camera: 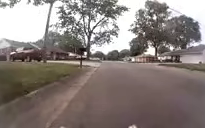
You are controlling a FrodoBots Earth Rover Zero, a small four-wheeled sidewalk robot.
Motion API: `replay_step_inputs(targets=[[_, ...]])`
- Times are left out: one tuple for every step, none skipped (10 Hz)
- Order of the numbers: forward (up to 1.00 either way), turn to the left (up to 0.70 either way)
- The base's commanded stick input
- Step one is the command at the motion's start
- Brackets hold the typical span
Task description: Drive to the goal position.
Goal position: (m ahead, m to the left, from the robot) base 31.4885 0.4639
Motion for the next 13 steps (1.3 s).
replay_step_inputs(targets=[[1.00, -0.40], [1.00, -0.40], [1.00, -0.40], [1.00, -0.21], [1.00, 0.01], [1.00, 0.00], [1.00, 0.00], [1.00, 0.00], [1.00, 0.00], [1.00, 0.00], [1.00, 0.00], [1.00, 0.00], [1.00, 0.00]])
